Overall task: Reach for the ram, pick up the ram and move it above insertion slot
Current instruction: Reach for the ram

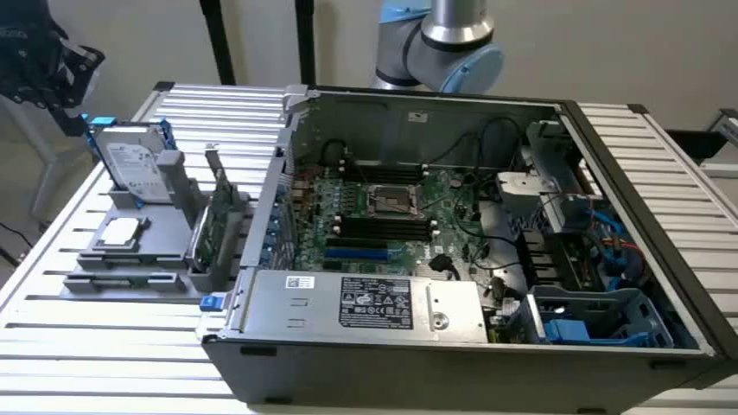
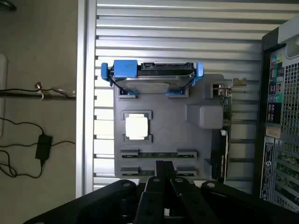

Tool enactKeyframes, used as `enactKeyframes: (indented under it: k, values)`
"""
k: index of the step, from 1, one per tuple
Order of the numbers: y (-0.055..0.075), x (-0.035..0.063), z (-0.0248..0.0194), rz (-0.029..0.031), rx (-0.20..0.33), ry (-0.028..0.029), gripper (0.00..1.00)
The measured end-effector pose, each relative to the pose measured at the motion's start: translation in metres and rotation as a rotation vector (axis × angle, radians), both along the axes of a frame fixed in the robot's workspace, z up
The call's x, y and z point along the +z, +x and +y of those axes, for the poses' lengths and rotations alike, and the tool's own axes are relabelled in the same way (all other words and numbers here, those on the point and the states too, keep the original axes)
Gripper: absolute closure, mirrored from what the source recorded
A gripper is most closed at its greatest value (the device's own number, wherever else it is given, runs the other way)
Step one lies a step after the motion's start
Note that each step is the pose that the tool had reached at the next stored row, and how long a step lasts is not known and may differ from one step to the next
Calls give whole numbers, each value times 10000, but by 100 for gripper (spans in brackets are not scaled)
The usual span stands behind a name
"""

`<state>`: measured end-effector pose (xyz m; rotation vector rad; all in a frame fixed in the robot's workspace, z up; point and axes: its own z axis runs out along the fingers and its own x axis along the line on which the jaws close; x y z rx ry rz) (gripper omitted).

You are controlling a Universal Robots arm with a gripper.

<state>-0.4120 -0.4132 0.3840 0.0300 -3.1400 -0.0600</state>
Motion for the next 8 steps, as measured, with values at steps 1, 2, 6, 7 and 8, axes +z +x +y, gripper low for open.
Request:
enactKeyframes:
  k: [1, 2, 6, 7, 8]
  values:
    - [0, 0, 0, 0, 0, 0, 89]
    - [0, 0, 0, 0, 0, 0, 89]
    - [0, 0, 0, 0, -1, 0, 89]
    - [0, 0, 0, 0, 0, 0, 89]
    - [0, 0, 0, 0, 0, 0, 89]
